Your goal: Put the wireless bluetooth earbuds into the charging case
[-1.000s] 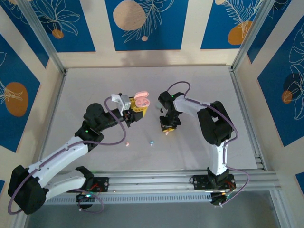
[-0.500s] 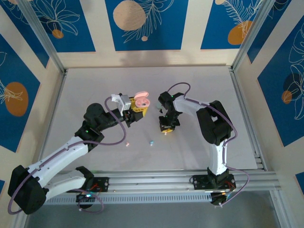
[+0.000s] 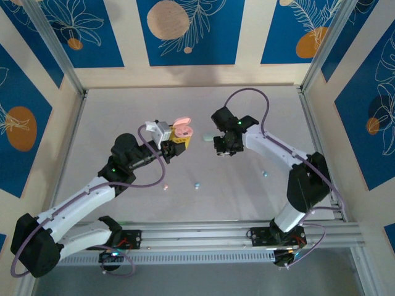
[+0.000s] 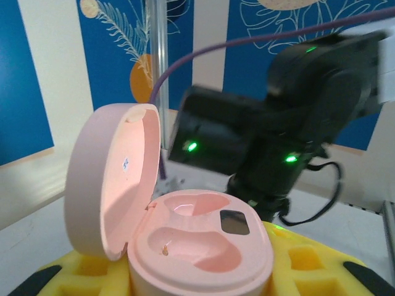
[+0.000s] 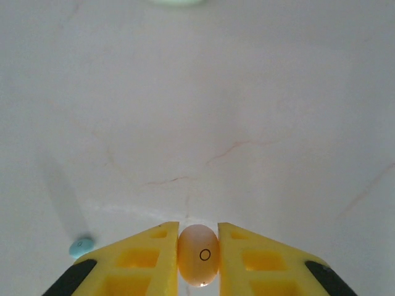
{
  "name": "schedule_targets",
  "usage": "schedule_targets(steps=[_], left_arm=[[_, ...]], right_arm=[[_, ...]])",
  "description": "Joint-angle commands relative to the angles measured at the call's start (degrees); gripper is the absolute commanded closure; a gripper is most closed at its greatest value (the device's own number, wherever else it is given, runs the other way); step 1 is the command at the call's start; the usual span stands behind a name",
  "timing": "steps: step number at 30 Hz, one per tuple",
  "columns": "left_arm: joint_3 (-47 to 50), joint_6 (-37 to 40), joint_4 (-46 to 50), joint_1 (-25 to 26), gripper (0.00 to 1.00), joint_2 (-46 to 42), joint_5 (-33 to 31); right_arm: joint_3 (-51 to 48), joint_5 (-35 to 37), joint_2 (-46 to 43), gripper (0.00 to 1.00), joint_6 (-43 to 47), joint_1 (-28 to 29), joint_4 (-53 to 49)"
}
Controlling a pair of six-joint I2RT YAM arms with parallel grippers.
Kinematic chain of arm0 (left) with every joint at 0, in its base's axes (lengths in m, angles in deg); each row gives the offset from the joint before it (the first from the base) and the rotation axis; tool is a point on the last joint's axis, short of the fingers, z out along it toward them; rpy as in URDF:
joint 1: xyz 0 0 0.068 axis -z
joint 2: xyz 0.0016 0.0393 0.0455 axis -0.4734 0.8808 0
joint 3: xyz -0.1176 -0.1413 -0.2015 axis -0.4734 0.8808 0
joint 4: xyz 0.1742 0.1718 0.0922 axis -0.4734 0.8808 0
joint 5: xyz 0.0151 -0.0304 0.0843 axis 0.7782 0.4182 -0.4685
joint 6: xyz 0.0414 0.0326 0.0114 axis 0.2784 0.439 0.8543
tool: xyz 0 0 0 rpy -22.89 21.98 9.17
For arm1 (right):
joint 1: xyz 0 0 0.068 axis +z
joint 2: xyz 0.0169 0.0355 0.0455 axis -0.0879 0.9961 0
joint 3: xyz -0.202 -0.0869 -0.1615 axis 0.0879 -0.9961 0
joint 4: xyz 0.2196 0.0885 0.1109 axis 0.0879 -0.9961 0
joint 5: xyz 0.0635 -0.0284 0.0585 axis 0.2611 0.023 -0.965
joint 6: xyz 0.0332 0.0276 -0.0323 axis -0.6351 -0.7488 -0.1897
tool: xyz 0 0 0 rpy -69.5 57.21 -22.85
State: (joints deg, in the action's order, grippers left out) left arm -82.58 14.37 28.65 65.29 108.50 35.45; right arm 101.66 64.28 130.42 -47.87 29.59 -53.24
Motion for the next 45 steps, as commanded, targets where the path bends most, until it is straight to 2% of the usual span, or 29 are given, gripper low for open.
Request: schedule_targets(steps=[1, 3, 16, 24, 30, 33, 35, 41, 45], left_arm=[[-0.4, 0.74, -0.37, 0.14, 0.69, -0.07, -2.74], [-0.21, 0.87, -0.28, 0.06, 0.69, -0.29, -3.44], [0.43, 1.55, 0.78, 0.12, 0.69, -2.03, -7.45], [0.2, 1.6, 0.88, 0.13, 0.69, -1.89, -7.59], [0.32, 2.01, 0.95, 0.12, 0.69, -0.75, -7.9], [-0.01, 2.31, 1.04, 0.13, 0.69, 0.16, -7.7], [-0.39, 2.73, 1.2, 0.14, 0.69, 0.91, -7.22], [-0.99, 3.36, -1.31, 0.14, 0.69, 3.79, -1.55], [-1.34, 3.37, -4.2, 0.06, 0.69, 5.63, 5.09]], right_arm=[[-1.6, 13.54, -1.01, 0.78, -2.37, 2.19, -1.45], [-2.47, 15.98, -1.34, 0.78, -3.51, 2.63, -1.16], [-4.68, 20.78, -4.11, 0.78, -7.91, 3.25, -0.95], [-5.39, 20.32, -5.01, 0.79, -10.2, 2.9, -1.15], [-3.38, 18.18, -11.15, 0.79, -9.33, 2.34, -1.51], [-1.15, 14.15, -15.84, 0.8, -6.94, 2.28, -0.73], [-0.63, 8.29, -19.44, 0.8, -3.88, 2.28, 2.6], [1.26, -16.64, -25.73, 0.8, 4.02, 1.67, 12.09], [2.74, -28.68, -24.98, 0.8, 6.19, 1.64, 14.97]])
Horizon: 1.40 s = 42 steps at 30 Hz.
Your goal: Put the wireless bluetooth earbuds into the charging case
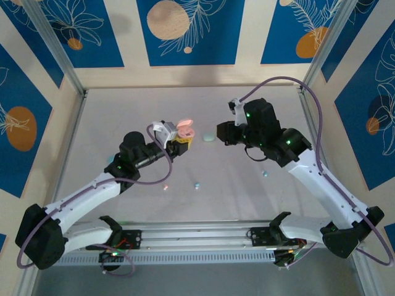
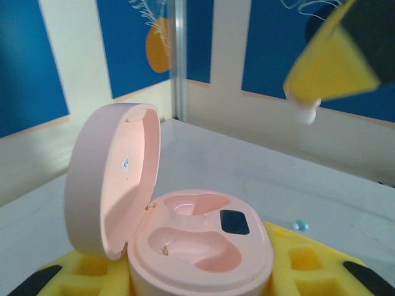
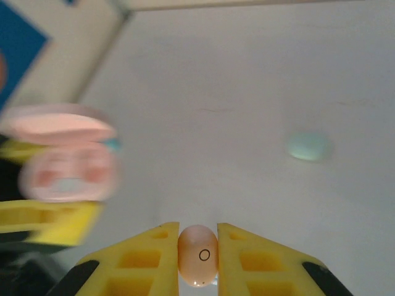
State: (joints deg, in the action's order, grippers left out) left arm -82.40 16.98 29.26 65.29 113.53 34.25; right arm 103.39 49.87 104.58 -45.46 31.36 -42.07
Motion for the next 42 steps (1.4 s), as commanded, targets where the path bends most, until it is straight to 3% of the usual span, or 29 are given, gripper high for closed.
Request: schedule_targets(steps=[1, 4, 9, 30, 42], left_arm=[[-1.65, 0.49, -5.54, 0.1, 0.69, 1.09, 8.02], [-2.2, -0.56, -7.06, 0.1, 0.69, 2.2, 11.98], [-2.48, -2.62, -9.83, 0.08, 0.69, 3.33, 15.21], [-2.62, -5.82, -13.79, 0.1, 0.69, 4.11, 16.02], [-2.31, -5.95, -14.47, 0.1, 0.69, 3.92, 15.54]], right_arm=[[1.03, -16.38, 1.21, 0.8, 3.92, -0.12, 4.48], [1.9, -20.65, 2.56, 0.81, 4.31, 0.06, 5.1], [2.39, -20.13, 3.84, 0.81, 5.08, 0.51, 4.66], [3.05, -12.06, 6.54, 0.81, 9.3, 2.21, 1.11], [4.15, -16.44, 6.84, 0.78, 11.69, 2.71, -1.0]])
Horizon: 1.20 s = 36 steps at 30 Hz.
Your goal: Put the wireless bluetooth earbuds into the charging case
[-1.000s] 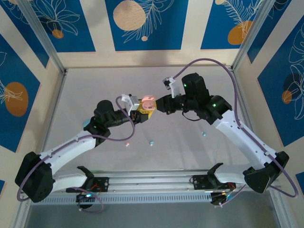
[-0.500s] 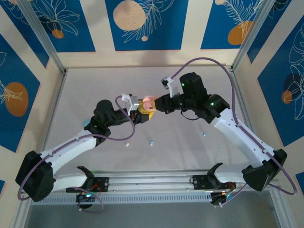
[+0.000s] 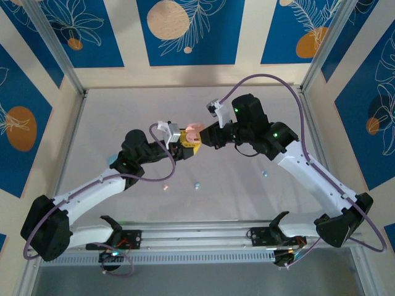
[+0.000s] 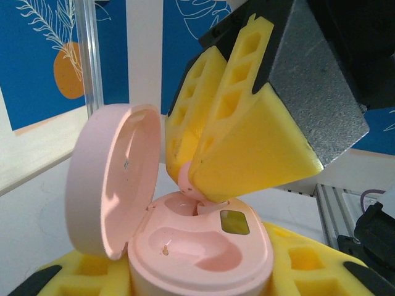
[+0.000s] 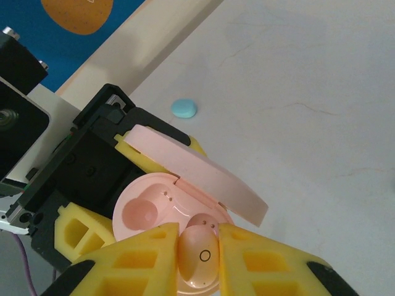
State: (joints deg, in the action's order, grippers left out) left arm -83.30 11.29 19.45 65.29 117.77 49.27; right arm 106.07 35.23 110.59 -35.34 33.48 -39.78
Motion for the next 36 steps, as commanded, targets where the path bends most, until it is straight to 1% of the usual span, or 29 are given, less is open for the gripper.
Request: schedule_targets(steps=[1, 7, 11, 16, 21, 30, 32, 36], left_arm=[[-1.42, -0.31, -4.68, 0.06, 0.69, -0.37, 0.55], [-1.42, -0.38, -4.83, 0.13, 0.69, -0.28, 0.83], [-1.49, 0.16, -4.05, 0.06, 0.69, -0.44, 0.87], [-1.59, 0.83, -3.3, 0.1, 0.69, -0.67, 0.78], [-1.55, 0.84, -3.51, 0.13, 0.69, -0.55, 0.76], [-1.39, 1.22, -3.08, 0.1, 0.69, -0.78, 0.5], [-1.5, 1.14, -3.27, 0.07, 0.69, -0.72, 0.69], [-1.6, 0.84, -3.32, 0.1, 0.69, -0.71, 0.85]], right_arm=[[1.72, -1.88, 0.9, 0.78, 1.64, 0.63, -3.64], [3.58, -1.92, 2.08, 0.75, 1.91, 1.01, -5.62], [4.92, 0.41, 3.08, 0.77, 2.56, 1.86, -7.75], [8.34, 4.4, 5.54, 0.78, 3.34, 2.59, -12.82], [9.84, 4.91, 6.97, 0.78, 3.95, 3.18, -14.88], [11.84, 6.02, 6.96, 0.78, 5.35, 3.31, -17.84], [11.82, 5.65, 7.05, 0.77, 5.53, 3.31, -18.03], [11.78, 4.53, 7.01, 0.71, 5.02, 3.27, -17.18]])
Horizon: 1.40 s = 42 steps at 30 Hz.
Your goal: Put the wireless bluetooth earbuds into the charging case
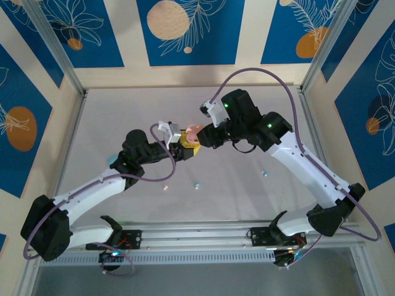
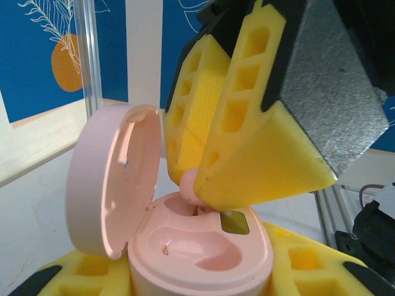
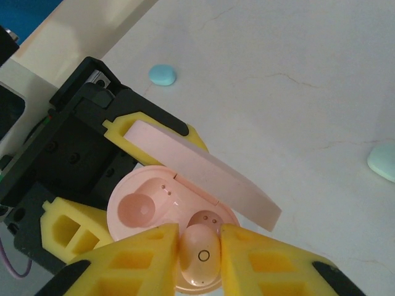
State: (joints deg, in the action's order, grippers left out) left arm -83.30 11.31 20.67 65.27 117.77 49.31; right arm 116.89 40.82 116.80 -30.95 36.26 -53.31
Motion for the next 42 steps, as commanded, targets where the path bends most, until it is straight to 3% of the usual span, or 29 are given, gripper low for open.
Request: schedule_targets(steps=[1, 13, 19, 24, 28, 30, 33, 37, 42], left_arm=[[-1.72, 0.82, -4.53, 0.14, 0.69, -0.7, 0.88], [-1.61, 0.9, -4.52, 0.13, 0.69, -0.71, 0.96], [-0.72, 2.17, -4.73, 0.14, 0.69, -1.47, 0.42], [-0.23, 3.08, -4.23, 0.16, 0.69, -2.59, -0.72], [0.7, 3.73, -4.14, 0.13, 0.7, -4.56, -3.84], [1.23, 4.42, -3.54, 0.13, 0.7, -6.22, -5.35], [1.57, 5.31, -1.2, 0.08, 0.7, -9.13, -6.72], [0.78, 6.41, 3.77, 0.14, 0.7, -13.18, -9.49], [-1.6, 7.43, 11.52, 0.16, 0.7, -17.84, -13.05]], right_arm=[[0.96, -1.6, 0.72, 0.7, 0.45, 0.54, -3.26], [0.56, -2.34, -2.26, 0.63, -1.64, -0.25, -0.4], [-3.57, -5.77, -9.66, 0.56, -3.21, -2.31, 6.46], [-11.75, -6.64, -17.83, 0.54, -8.04, -7.26, 16.15], [-16.79, -2.6, -19.02, 0.56, -16.76, -14.99, 15.89], [-20.51, -4.62, -17.81, 0.58, -23.1, -20.98, 14.32], [-26.01, -15.24, -13.14, 0.59, -27.73, -25.95, 16.5], [-27.46, -19.25, -2.81, 0.6, -28.74, -21.45, 17.77], [-23.52, -19.04, 12.65, 0.61, -29.5, -10.44, 19.38]])
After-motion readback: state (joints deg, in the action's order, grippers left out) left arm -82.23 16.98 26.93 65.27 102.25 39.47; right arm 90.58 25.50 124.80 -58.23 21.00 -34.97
